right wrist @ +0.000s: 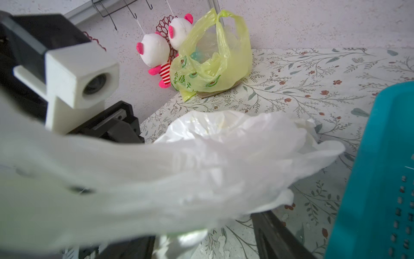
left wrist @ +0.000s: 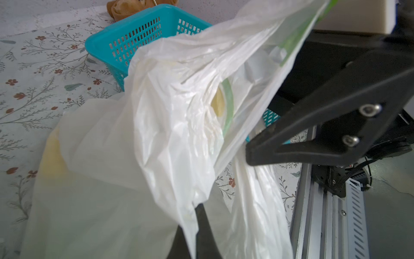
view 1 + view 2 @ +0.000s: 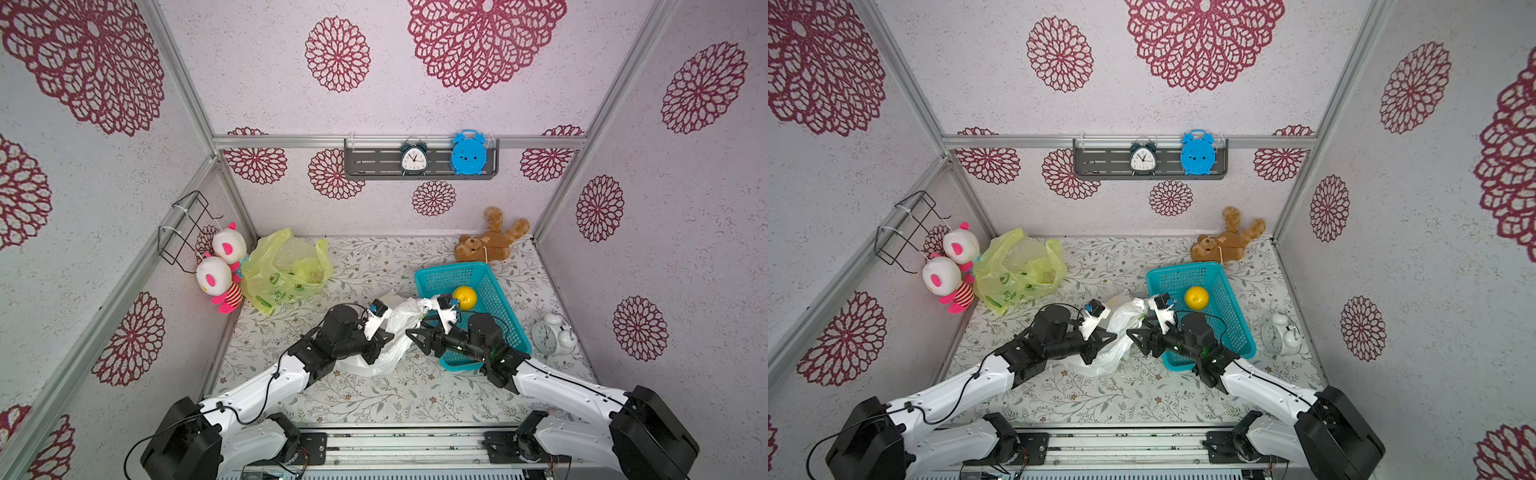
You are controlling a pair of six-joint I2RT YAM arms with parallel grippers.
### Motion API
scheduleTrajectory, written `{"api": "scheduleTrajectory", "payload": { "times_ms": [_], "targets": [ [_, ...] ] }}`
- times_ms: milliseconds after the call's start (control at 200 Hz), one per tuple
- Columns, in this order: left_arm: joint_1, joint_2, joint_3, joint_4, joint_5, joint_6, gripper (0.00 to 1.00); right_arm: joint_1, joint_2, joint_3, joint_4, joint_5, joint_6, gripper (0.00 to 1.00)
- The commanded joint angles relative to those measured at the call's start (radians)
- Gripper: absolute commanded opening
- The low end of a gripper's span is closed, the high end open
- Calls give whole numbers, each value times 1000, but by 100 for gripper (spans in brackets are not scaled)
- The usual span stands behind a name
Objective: Untie the knot of a plastic bag & take out the apple
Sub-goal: Adjust the plastic bag at the center of the board.
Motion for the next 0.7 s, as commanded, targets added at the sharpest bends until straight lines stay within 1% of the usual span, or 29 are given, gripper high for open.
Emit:
{"api": "scheduleTrajectory", "payload": {
  "times_ms": [0, 65, 145, 220, 275, 350, 405, 490, 510, 545, 600, 645, 695],
  "targets": [
    [8, -40, -10, 9, -24, 18, 0, -28, -34, 26, 80, -36, 73, 69],
    [9, -66, -15, 5, -53, 24, 0, -31, -39, 31, 79, -40, 93, 65],
    [12, -95, -24, 12, -69, 34, 0, -25, -12, 41, 82, -47, 130, 64],
    [15, -110, -37, 27, -59, 44, 0, 3, 53, 38, 152, -77, 170, 64],
    [17, -112, -42, 31, -74, 41, 0, 30, 110, 48, 198, -106, 181, 65],
    [23, -112, -44, 34, -82, 34, 0, 59, 165, 56, 216, -65, 203, 65],
    [30, -114, -49, 46, -111, 22, 0, 74, 205, 54, 237, -45, 226, 60],
    [47, -131, -58, 69, -146, 6, 0, 106, 233, 64, 158, 11, 221, 55],
    [52, -138, -61, 74, -151, 2, 0, 115, 231, 57, 143, 43, 223, 52],
    [62, -151, -68, 85, -152, -1, 0, 131, 228, 44, 121, 101, 232, 43],
    [78, -179, -85, 108, -178, -15, 0, 148, 229, 25, 102, 149, 246, 34],
    [94, -203, -96, 115, -209, -21, 0, 163, 227, 16, 66, 188, 258, 30],
    [111, -234, -105, 104, -263, -34, 0, 176, 217, 3, 33, 215, 261, 30]
  ]
}}
